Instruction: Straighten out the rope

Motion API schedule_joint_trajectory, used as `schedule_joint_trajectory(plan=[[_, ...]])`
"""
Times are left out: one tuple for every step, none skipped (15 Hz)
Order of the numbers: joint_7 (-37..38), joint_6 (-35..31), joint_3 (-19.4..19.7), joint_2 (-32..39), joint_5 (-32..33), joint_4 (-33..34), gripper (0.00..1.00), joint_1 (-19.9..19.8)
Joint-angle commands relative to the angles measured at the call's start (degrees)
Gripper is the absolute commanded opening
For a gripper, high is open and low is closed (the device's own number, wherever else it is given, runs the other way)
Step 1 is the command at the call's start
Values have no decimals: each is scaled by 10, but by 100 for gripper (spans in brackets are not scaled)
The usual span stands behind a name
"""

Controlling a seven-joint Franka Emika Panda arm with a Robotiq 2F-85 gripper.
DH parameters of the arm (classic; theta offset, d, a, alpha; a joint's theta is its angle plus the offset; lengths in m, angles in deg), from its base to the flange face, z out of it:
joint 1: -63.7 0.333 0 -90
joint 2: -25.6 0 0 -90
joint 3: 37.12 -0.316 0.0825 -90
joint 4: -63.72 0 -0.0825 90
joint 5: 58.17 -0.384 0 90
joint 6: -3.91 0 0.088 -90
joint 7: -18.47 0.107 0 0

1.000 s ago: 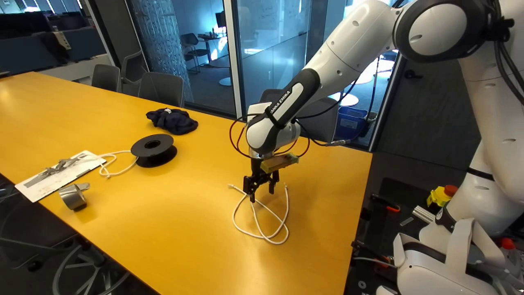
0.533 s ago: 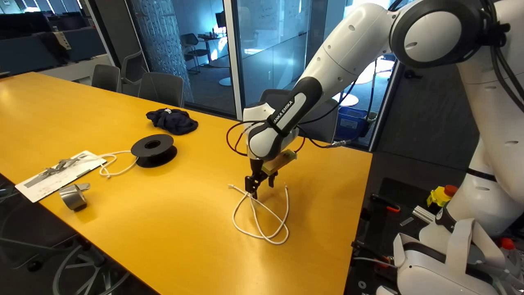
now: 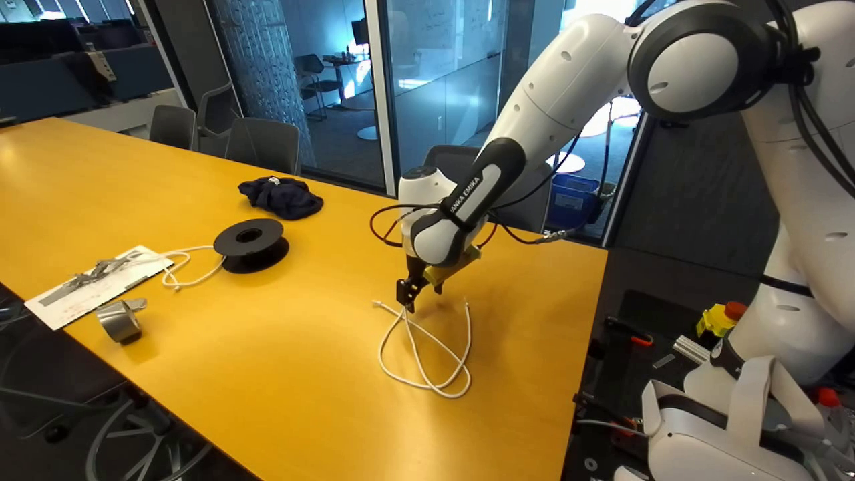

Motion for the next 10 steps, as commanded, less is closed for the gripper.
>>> schedule_joint_trajectory(plan=[[44, -29, 23, 33, 22, 25, 100, 25], [50, -31, 26, 40, 23, 29, 100, 31], [53, -29, 25, 44, 24, 31, 100, 36], [58, -28, 26, 49, 25, 35, 100, 44], [61, -25, 24, 53, 26, 38, 100, 51], [66, -24, 23, 56, 28, 41, 100, 60], [71, -23, 24, 56, 31, 43, 100, 69], [77, -26, 27, 55, 36, 42, 100, 81], [81, -26, 27, 53, 41, 43, 100, 90], [85, -25, 28, 50, 46, 44, 100, 98]])
